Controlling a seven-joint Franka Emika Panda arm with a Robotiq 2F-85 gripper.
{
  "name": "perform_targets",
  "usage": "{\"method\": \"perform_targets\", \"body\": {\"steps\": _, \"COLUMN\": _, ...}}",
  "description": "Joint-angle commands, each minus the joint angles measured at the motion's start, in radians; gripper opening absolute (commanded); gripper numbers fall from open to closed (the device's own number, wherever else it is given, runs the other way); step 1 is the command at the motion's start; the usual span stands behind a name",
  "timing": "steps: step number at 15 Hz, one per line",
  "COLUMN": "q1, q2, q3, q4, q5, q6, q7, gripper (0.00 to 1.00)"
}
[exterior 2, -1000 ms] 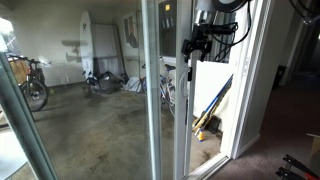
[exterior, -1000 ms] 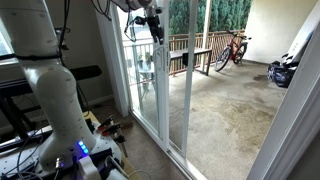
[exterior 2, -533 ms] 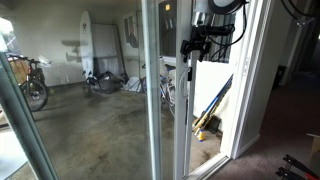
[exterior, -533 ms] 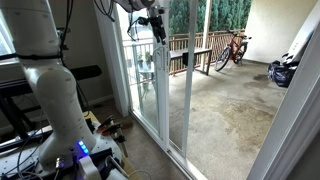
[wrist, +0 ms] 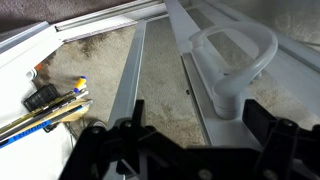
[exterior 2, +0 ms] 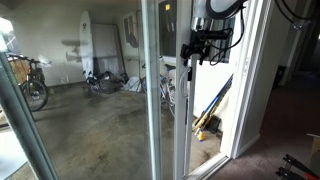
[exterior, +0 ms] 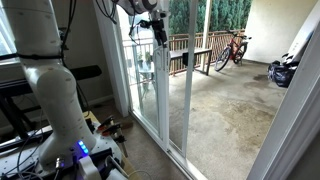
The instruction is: Slide the door to the right
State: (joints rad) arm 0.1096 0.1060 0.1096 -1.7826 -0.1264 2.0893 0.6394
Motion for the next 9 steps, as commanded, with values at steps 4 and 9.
{"method": "perform_targets", "body": {"steps": 4, "q1": 0.006, "q2": 0.044, "q3": -0.01, "q4": 0.03, "q5": 0.075, "q6": -0.027, "q7": -0.067, "gripper": 1.0}}
{"method": "perform_targets", "body": {"steps": 9, "q1": 0.011, "q2": 0.064, "q3": -0.022, "q4": 0.032, "q5": 0.074, "q6": -0.045, "q7": -0.056, "gripper": 1.0}}
